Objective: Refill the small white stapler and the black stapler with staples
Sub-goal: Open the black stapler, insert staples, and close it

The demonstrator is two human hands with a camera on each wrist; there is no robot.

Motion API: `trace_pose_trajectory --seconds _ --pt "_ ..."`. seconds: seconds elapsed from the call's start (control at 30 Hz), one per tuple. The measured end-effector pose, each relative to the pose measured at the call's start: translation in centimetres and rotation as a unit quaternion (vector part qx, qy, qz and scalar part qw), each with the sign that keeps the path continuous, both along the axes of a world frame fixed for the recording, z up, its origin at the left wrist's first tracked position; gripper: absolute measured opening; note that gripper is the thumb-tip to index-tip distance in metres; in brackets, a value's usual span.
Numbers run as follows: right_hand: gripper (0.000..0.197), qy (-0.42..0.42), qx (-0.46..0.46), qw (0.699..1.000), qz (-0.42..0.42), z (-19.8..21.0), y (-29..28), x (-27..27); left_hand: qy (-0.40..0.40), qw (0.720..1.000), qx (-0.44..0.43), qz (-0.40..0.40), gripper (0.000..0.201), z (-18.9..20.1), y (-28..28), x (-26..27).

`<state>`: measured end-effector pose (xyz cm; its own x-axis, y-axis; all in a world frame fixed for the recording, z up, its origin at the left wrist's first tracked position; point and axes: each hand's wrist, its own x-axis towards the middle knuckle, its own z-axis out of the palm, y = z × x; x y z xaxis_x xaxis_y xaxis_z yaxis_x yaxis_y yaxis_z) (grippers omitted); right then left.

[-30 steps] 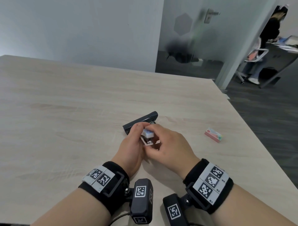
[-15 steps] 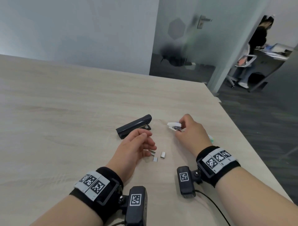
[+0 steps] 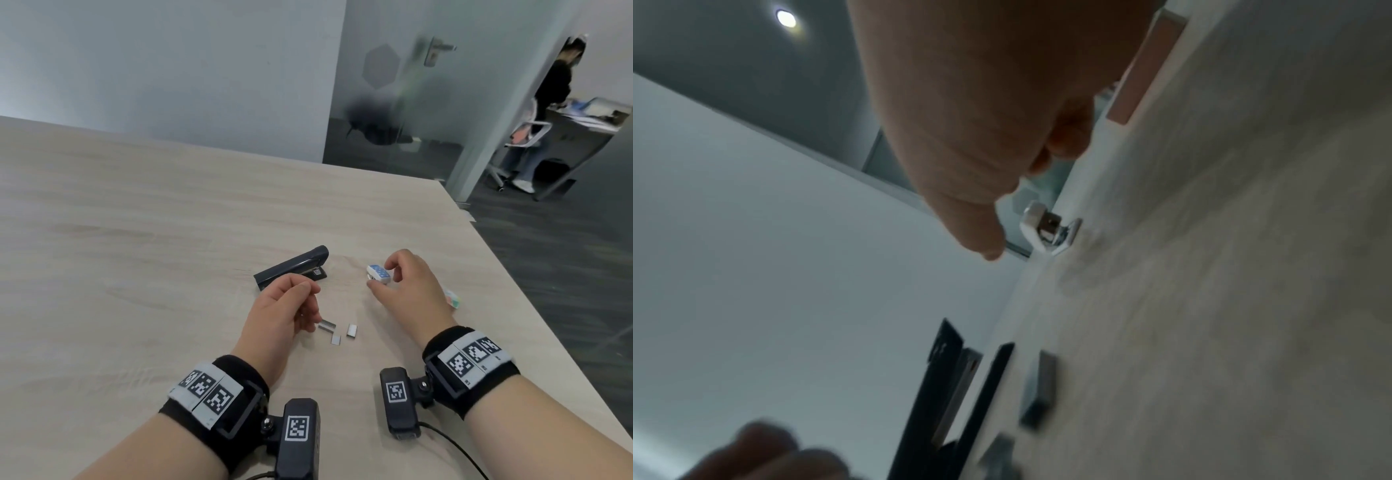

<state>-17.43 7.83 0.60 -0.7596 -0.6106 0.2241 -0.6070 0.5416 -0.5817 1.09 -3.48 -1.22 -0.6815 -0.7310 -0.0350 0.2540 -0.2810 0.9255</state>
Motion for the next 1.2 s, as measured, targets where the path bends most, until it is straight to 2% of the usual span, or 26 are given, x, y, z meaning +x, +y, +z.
trace_pose_trajectory --seconds 0.07,0.17,0.33,0.4,0.5,0.53,0.57,0.63,0.67,0.73,0.8,0.9,0.97,1.07,1.13,1.2 --pt "0.016 0.003 -0.038 0.999 0.028 0.2 0.3 1.2 -0.005 0.999 -0.014 0.049 0.029 0.2 -0.3 0.1" --pt "0.013 -0.039 -0.014 0.996 0.078 0.2 0.3 2.8 -0.056 0.987 -0.097 0.113 0.019 1.1 -1.2 0.2" --pt "0.013 -0.108 0.015 0.988 0.108 -0.3 0.0 4.1 -0.196 0.929 -0.255 0.184 0.012 1.5 -2.9 0.1" --pt "0.013 -0.114 0.013 0.986 0.117 -0.4 -0.1 4.5 -0.267 0.902 -0.299 0.161 0.012 1.2 -3.9 -0.1" --pt "0.011 -0.125 0.003 0.985 0.118 -0.4 -0.3 4.9 -0.367 0.861 -0.345 0.075 0.053 1.0 -5.3 -0.8" --pt "0.01 -0.13 -0.002 0.985 0.117 -0.4 -0.3 5.0 -0.391 0.847 -0.357 0.052 0.061 1.1 -5.4 -1.2" --pt "0.009 -0.137 -0.006 0.984 0.116 -0.3 -0.4 5.1 -0.411 0.831 -0.373 0.035 0.062 1.2 -5.6 -1.5" --pt "0.009 -0.149 -0.016 0.982 0.114 -0.1 -0.4 5.3 -0.434 0.803 -0.407 0.02 0.043 1.2 -5.8 -1.9" --pt "0.009 -0.152 -0.024 0.982 0.112 0.0 -0.3 5.4 -0.434 0.8 -0.414 0.017 0.034 1.3 -6.1 -2.0" --pt "0.008 -0.157 -0.039 0.981 0.11 0.2 0.0 5.3 -0.414 0.814 -0.407 0.0 0.021 1.6 -6.6 -2.0" --pt "0.002 -0.166 -0.057 0.979 0.101 0.5 0.5 5.3 -0.366 0.845 -0.391 -0.009 0.014 2.0 -6.5 -1.5" --pt "0.03 -0.215 -0.108 0.968 0.076 1.2 1.1 5.2 -0.277 0.898 -0.34 -0.027 0.011 2.8 -4.7 -0.4" --pt "0.041 -0.305 -0.146 0.938 0.08 1.7 1.0 5.2 -0.241 0.917 -0.313 -0.057 0.013 3.1 -3.3 0.3" --pt "0.026 -0.424 -0.18 0.879 0.123 2.2 0.8 5.8 -0.212 0.927 -0.299 -0.081 0.009 3.1 -2.0 0.9" --pt "0.018 -0.429 -0.168 0.875 0.147 2.1 0.8 6.1 -0.212 0.921 -0.313 -0.096 0.014 2.9 -1.7 1.0" --pt "0.016 -0.421 -0.156 0.879 0.161 1.8 0.9 6.4 -0.23 0.898 -0.357 -0.112 0.018 2.8 -1.9 1.1"
